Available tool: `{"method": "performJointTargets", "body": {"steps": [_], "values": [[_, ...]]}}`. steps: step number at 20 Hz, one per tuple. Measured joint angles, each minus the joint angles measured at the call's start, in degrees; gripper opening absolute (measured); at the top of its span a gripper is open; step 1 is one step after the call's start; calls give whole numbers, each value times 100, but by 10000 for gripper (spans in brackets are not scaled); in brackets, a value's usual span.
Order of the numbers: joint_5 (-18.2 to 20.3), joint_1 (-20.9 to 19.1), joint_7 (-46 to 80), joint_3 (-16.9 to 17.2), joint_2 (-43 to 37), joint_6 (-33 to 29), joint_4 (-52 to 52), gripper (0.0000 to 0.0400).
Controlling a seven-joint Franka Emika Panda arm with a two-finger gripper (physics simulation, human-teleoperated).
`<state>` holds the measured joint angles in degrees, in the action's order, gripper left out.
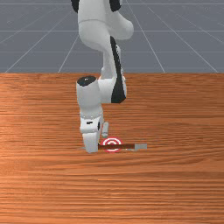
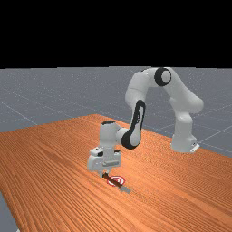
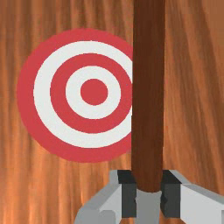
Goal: Pick up the pen and put it to the marker
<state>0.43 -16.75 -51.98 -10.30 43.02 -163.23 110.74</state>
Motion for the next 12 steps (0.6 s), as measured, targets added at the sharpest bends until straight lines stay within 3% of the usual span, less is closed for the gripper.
{"method": "performJointTargets", "body": {"steps": [2,3,4,5,8,9,12], "values": [[85,657,806,309,-47,-106,60,72],[41,781,807,238,-48,-136,81,76],[-243,256,-409,-380,30,61,24,84],[-286,62,-724,-495,58,156,-16,87],[-316,-524,-1378,-639,136,380,-167,84],[-198,-532,-1060,-541,41,-67,45,83],[-166,-448,-867,-441,-51,238,-25,82]]}}
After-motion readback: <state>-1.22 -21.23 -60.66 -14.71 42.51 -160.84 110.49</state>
